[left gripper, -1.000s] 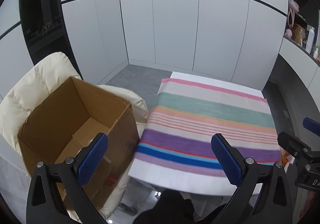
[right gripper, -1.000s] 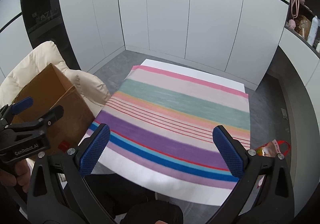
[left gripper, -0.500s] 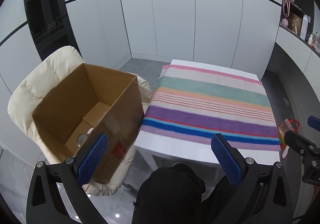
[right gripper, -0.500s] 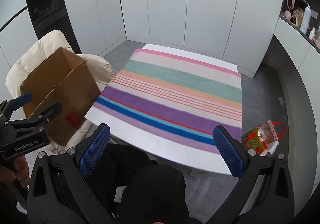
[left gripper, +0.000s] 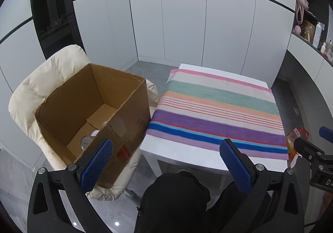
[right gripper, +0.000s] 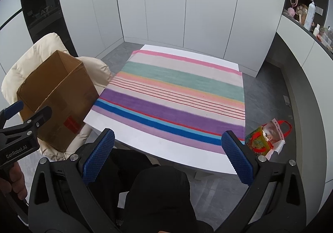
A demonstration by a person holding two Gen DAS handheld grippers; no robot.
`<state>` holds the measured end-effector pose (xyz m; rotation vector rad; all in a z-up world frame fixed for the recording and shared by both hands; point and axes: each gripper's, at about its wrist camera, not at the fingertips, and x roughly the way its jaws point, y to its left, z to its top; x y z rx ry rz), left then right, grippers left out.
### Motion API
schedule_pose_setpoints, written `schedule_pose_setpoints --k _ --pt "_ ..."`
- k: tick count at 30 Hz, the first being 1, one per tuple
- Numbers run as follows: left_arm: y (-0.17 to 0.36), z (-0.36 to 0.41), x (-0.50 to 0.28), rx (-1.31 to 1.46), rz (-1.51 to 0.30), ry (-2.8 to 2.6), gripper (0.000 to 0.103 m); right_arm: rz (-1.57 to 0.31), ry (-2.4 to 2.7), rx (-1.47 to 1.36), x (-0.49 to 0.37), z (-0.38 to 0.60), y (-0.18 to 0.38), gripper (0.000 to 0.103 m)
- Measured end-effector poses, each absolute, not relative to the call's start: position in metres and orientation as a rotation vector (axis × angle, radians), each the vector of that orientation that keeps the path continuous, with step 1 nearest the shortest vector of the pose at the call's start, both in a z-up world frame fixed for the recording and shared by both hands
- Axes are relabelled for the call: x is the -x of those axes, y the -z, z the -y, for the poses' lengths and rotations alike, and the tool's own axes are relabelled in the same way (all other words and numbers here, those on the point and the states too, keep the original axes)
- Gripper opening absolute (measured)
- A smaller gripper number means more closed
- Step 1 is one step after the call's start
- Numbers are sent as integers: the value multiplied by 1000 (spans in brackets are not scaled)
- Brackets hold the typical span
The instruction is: Organize objects
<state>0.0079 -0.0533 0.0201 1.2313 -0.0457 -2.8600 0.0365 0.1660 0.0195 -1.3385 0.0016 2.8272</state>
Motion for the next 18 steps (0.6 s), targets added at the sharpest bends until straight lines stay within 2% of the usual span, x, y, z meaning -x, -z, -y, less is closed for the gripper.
schedule_pose_setpoints --k 18 --pt "-20 49 -8 -1238 48 2876 103 30 -2828 1340 -36 -161 -16 103"
